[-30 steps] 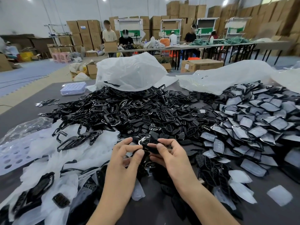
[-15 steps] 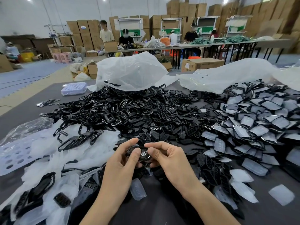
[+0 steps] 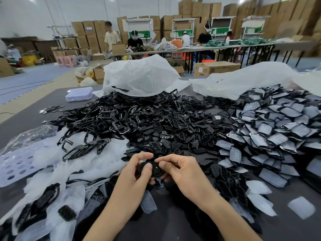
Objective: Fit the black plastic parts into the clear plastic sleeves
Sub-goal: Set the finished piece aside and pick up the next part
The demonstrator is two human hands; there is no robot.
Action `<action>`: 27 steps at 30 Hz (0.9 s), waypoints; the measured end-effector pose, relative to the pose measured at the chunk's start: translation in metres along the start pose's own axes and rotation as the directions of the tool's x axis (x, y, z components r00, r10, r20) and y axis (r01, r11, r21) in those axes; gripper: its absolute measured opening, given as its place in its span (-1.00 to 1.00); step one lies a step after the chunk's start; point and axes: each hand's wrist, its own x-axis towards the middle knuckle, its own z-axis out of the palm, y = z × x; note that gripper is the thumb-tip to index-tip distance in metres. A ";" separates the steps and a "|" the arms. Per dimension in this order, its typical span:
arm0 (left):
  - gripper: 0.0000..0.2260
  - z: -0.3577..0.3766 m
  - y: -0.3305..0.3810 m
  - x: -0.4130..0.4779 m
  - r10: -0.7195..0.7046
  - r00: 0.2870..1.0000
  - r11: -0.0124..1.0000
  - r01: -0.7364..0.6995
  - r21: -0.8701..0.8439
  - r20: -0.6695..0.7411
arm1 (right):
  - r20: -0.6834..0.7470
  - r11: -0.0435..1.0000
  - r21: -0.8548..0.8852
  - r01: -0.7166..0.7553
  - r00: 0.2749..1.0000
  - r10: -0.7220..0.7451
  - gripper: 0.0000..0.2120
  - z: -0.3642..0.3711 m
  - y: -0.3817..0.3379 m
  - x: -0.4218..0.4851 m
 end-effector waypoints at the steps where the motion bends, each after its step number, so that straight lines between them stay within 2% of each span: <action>1: -0.79 0.001 0.000 -0.001 0.050 0.999 0.994 -0.048 0.094 -0.020 | 0.000 1.000 0.007 -0.006 1.000 0.006 -0.84 -0.001 0.000 0.000; 3: -0.82 0.002 0.000 0.000 0.083 0.995 0.985 -0.074 0.154 -0.055 | -0.008 1.000 0.011 -0.008 1.000 0.008 -0.84 -0.003 0.000 0.001; 7: -0.81 0.002 0.000 0.002 -0.035 0.991 0.998 0.028 -0.054 -0.126 | -0.035 0.999 0.048 0.024 0.999 -0.022 -0.85 0.002 0.001 -0.001; 9: -0.78 0.004 0.003 0.001 -0.048 0.981 0.995 0.031 -0.092 -0.186 | 0.008 0.994 0.104 0.026 1.000 -0.027 -0.84 0.007 0.000 -0.003; 12: -0.74 0.009 0.006 -0.003 -0.013 0.982 0.994 -0.007 -0.105 -0.190 | 0.019 0.993 0.113 0.024 0.999 -0.027 -0.79 0.012 0.002 -0.003; 13: -0.75 0.010 0.006 -0.004 0.028 0.981 0.998 -0.039 -0.057 -0.191 | 0.006 0.993 0.111 0.027 1.000 -0.028 -0.78 0.012 0.002 -0.003; 15: -0.83 0.005 0.004 -0.004 0.198 0.961 0.961 -0.151 0.233 -0.194 | -0.036 0.994 0.105 0.031 0.999 -0.027 -0.76 0.010 0.002 0.000; 17: -0.80 -0.003 -0.002 -0.003 0.367 0.917 0.795 -0.221 0.565 -0.157 | -0.117 0.995 0.093 0.034 0.993 -0.023 -0.76 0.005 0.002 0.003; 19: -0.79 -0.008 -0.010 0.000 0.411 0.905 0.622 -0.191 0.760 -0.110 | -0.202 0.996 0.084 0.041 0.979 -0.023 -0.76 0.000 0.003 0.005; 20: -0.76 -0.009 -0.013 0.001 0.391 0.915 0.562 -0.152 0.813 -0.099 | -0.237 0.995 0.085 0.046 0.971 -0.025 -0.77 -0.003 0.003 0.005; 22: -0.71 -0.009 -0.020 0.004 0.342 0.936 0.503 -0.103 0.858 -0.088 | -0.286 0.996 0.081 0.048 0.958 -0.023 -0.78 -0.006 0.004 0.006; 25: -0.79 -0.008 -0.021 0.007 0.326 0.940 0.496 -0.080 0.865 -0.100 | -0.294 0.997 0.069 0.028 0.956 -0.006 -0.81 -0.006 0.004 0.004; 27: -0.87 -0.008 -0.019 0.008 0.334 0.934 0.532 -0.073 0.844 -0.129 | -0.287 0.996 0.091 0.017 0.958 0.010 -0.85 -0.005 0.003 0.003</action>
